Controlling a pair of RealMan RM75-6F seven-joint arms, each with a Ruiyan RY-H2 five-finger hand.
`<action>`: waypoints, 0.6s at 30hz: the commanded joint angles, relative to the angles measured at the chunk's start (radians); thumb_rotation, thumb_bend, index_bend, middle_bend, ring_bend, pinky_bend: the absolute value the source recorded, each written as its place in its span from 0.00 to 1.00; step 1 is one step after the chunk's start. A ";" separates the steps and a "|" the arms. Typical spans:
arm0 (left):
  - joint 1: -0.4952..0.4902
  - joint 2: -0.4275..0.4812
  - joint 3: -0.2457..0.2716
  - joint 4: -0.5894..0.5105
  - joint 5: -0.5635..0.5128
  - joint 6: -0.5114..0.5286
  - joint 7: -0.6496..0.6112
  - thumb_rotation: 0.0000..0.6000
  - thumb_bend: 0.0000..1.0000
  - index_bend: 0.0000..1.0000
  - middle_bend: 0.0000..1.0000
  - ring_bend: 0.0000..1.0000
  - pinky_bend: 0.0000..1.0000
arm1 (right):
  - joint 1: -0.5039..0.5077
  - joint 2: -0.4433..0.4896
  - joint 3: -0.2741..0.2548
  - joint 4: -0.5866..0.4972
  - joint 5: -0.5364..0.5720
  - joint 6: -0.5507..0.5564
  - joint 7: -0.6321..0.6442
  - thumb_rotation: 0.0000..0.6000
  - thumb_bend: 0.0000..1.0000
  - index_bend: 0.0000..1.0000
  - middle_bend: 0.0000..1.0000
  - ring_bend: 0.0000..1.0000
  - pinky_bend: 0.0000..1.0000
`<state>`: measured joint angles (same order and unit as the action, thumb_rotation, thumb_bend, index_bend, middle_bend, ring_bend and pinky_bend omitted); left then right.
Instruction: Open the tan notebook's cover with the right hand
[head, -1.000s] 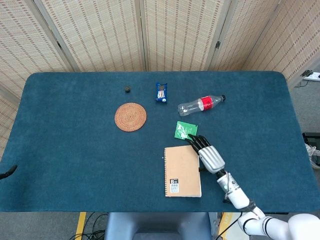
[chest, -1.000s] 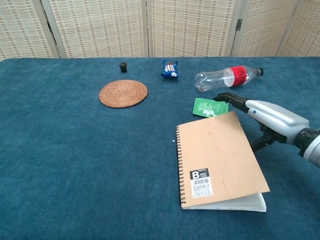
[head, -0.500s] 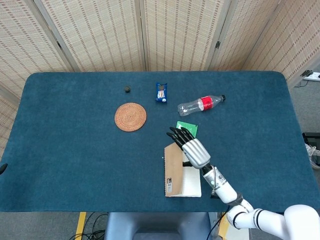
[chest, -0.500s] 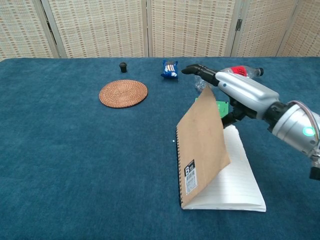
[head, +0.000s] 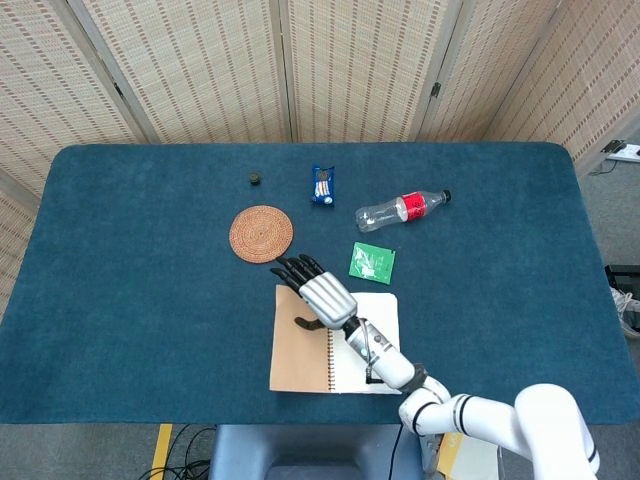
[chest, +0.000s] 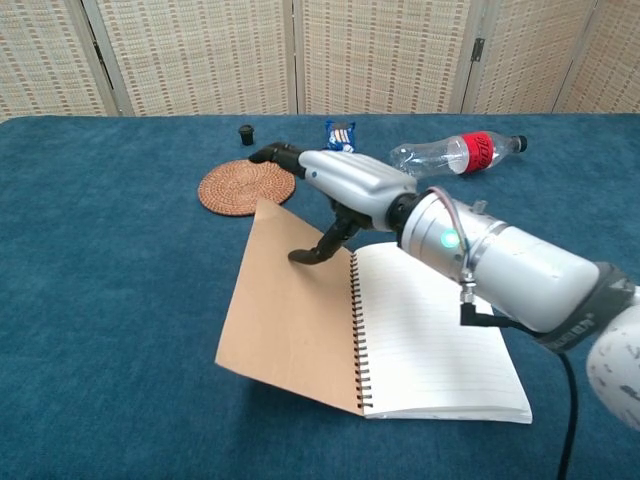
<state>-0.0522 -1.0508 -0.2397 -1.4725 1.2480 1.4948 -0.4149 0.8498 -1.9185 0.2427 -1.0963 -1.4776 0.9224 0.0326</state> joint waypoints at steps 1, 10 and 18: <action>0.007 0.004 -0.005 0.004 -0.004 0.001 -0.016 1.00 0.17 0.11 0.02 0.04 0.17 | 0.045 -0.064 0.012 0.082 0.048 -0.072 -0.007 1.00 0.28 0.00 0.00 0.00 0.00; 0.004 0.011 -0.004 0.008 -0.005 -0.027 -0.033 1.00 0.17 0.11 0.02 0.04 0.17 | 0.057 -0.059 -0.002 0.131 0.073 -0.106 0.034 1.00 0.28 0.00 0.00 0.00 0.00; -0.017 0.003 0.032 0.006 0.046 -0.046 0.072 1.00 0.17 0.11 0.02 0.04 0.17 | -0.088 0.235 -0.027 -0.240 0.035 0.117 -0.129 1.00 0.28 0.00 0.00 0.00 0.00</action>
<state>-0.0588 -1.0427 -0.2215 -1.4657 1.2783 1.4589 -0.3815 0.8418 -1.8303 0.2307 -1.1605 -1.4272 0.9338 0.0054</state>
